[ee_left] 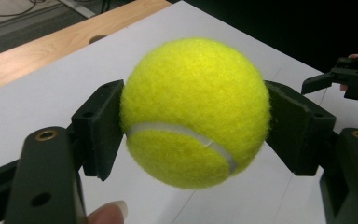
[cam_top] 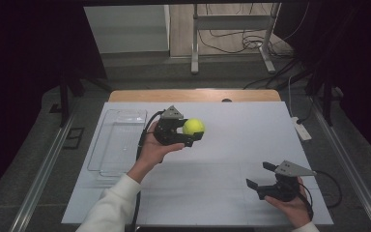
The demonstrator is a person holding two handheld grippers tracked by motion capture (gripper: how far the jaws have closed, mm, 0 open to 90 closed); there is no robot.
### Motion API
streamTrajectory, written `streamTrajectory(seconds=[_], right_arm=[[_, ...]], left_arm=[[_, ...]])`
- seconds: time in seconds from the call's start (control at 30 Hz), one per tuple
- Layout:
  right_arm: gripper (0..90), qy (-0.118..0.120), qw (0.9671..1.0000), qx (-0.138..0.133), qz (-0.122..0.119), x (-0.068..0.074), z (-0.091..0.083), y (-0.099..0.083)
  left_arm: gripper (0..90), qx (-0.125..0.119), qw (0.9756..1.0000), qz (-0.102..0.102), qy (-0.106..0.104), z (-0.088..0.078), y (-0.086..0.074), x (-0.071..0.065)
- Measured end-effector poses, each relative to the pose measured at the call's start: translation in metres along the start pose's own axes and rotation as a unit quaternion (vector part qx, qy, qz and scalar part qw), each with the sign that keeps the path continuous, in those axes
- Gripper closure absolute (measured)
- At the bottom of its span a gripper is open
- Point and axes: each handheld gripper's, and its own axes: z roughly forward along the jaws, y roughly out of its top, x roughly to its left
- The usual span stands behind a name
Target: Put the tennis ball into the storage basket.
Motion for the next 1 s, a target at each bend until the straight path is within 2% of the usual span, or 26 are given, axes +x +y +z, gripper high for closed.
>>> streamTrajectory(seconds=[1.0], right_arm=[[7.6, 0.001, 1.0000, 0.001, 0.002, -0.001, 0.003, 0.000]], left_arm=[[27.3, -0.014, 0.9992, -0.020, 0.031, -0.021, 0.001, 0.024]])
